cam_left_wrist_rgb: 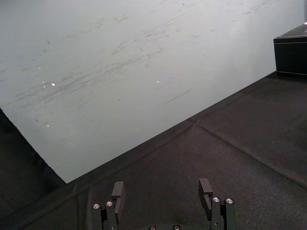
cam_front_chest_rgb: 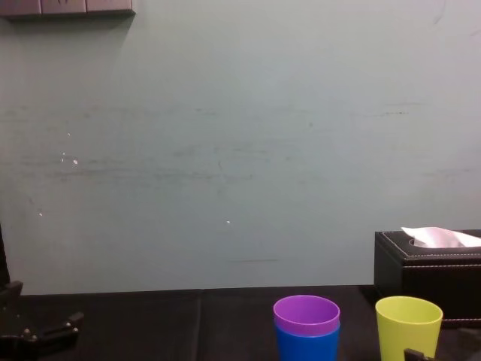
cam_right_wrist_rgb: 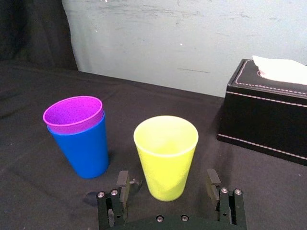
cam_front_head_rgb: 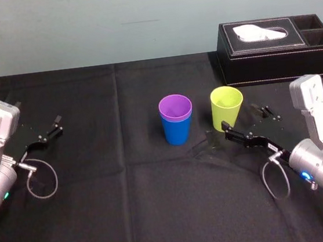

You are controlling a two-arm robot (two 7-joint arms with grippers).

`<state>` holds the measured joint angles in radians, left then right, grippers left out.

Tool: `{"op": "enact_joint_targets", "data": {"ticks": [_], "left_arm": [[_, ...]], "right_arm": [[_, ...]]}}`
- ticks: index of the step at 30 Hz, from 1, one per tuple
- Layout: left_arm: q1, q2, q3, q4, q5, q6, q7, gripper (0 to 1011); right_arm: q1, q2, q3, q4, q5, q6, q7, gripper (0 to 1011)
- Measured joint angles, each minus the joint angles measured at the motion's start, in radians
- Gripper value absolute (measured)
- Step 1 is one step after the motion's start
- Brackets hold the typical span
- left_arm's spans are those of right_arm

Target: Stack the three plastic cups sequentially using one hand.

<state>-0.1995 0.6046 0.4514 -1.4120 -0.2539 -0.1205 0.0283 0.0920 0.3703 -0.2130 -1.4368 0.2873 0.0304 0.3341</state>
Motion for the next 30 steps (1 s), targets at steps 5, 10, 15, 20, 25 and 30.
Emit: {"op": "enact_joint_targets", "data": {"ticks": [5, 10, 15, 20, 25, 30], "left_arm": [[0.0, 0.0, 0.0, 0.0, 0.0, 0.0, 0.0, 1011], [0.0, 0.0, 0.0, 0.0, 0.0, 0.0, 0.0, 1012], [0.0, 0.0, 0.0, 0.0, 0.0, 0.0, 0.0, 1011], [0.0, 0.0, 0.0, 0.0, 0.0, 0.0, 0.0, 1011], [0.0, 0.0, 0.0, 0.0, 0.0, 0.0, 0.0, 1011], [0.0, 0.0, 0.0, 0.0, 0.0, 0.0, 0.0, 1011]], "right_arm": [[0.027, -0.008, -0.011, 0.028, -0.003, 0.0, 0.007, 1003], [0.054, -0.02, -0.023, 0.058, -0.003, 0.0, 0.014, 1003], [0.073, -0.031, -0.03, 0.084, -0.004, -0.003, 0.014, 1003], [0.091, -0.039, -0.036, 0.104, -0.005, -0.008, 0.014, 1003], [0.102, -0.041, -0.037, 0.113, -0.008, -0.014, 0.014, 1002], [0.112, -0.044, -0.036, 0.125, -0.009, -0.02, 0.014, 1003]]}}
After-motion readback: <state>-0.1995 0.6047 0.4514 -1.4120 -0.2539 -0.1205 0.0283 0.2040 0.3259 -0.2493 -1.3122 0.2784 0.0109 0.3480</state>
